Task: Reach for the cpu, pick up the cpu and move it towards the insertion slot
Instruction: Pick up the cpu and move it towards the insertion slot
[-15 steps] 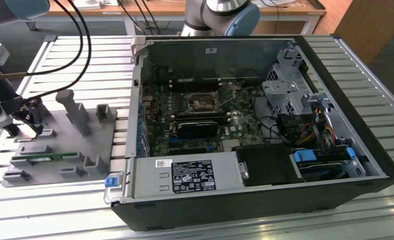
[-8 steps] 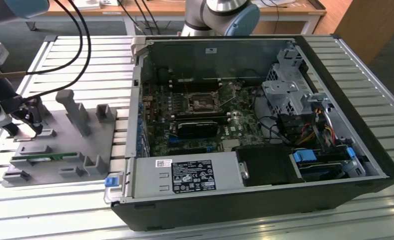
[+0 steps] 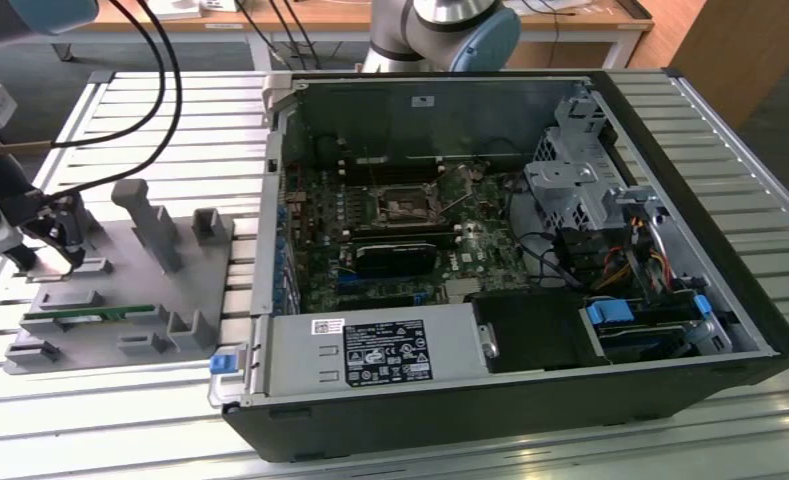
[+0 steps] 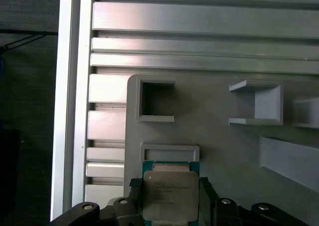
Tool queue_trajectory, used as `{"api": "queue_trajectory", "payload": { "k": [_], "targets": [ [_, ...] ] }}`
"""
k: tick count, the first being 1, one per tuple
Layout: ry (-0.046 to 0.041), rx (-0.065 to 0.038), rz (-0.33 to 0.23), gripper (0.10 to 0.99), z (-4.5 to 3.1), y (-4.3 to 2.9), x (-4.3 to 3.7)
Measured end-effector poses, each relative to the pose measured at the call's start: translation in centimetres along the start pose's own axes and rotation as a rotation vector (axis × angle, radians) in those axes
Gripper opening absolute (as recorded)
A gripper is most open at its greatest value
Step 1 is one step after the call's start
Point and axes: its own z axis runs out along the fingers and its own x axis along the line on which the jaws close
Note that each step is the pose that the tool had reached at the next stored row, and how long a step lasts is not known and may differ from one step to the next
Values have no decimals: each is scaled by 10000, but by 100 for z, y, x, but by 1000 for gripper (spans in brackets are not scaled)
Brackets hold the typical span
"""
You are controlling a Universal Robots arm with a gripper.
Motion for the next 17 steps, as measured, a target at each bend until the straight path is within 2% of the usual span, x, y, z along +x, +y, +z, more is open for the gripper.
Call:
{"api": "queue_trajectory", "payload": {
  "k": [17],
  "targets": [
    [-1, 0, 0, 537, -60, 2, 0]
  ]
}}
